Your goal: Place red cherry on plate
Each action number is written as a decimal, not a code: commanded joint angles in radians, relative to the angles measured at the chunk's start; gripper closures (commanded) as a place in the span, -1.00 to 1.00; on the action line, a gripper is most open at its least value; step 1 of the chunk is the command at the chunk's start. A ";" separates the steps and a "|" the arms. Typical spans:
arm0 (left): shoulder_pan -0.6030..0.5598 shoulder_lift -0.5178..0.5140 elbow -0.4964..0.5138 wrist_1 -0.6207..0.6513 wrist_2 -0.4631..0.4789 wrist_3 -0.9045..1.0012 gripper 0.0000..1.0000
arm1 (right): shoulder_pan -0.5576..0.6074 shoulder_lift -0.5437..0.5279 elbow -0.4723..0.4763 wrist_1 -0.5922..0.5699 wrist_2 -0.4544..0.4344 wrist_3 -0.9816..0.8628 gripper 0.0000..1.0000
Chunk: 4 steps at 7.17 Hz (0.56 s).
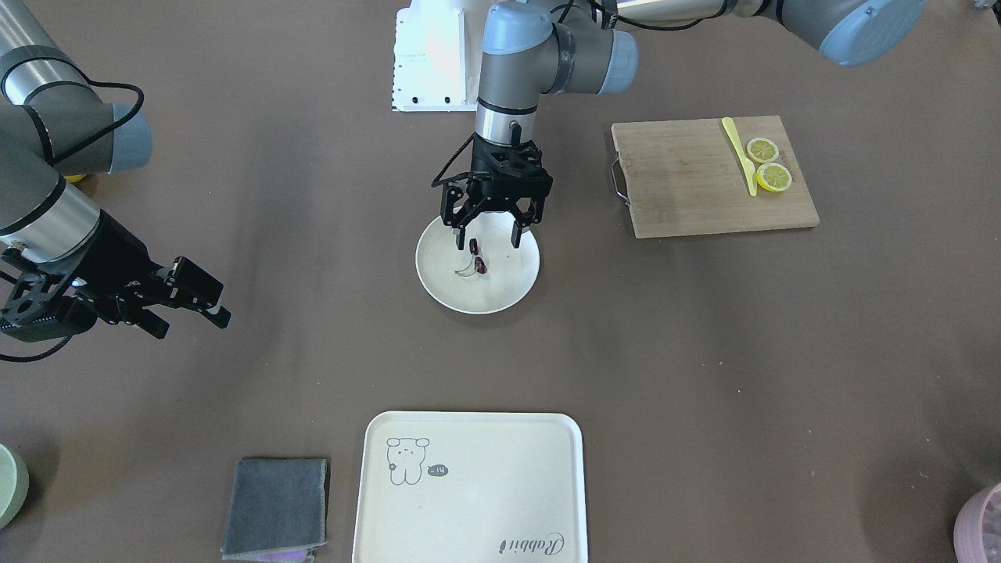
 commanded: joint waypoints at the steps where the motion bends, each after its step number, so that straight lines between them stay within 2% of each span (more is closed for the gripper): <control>1: -0.083 0.098 -0.038 -0.083 0.000 0.175 -0.96 | 0.027 -0.001 -0.007 -0.091 -0.021 0.000 -1.00; 2: -0.121 0.133 -0.063 -0.099 -0.001 0.177 -0.96 | 0.055 -0.001 -0.004 -0.148 -0.020 -0.043 -1.00; 4: -0.206 0.222 -0.142 -0.103 -0.009 0.195 -0.96 | 0.143 -0.004 0.008 -0.362 -0.021 -0.322 -1.00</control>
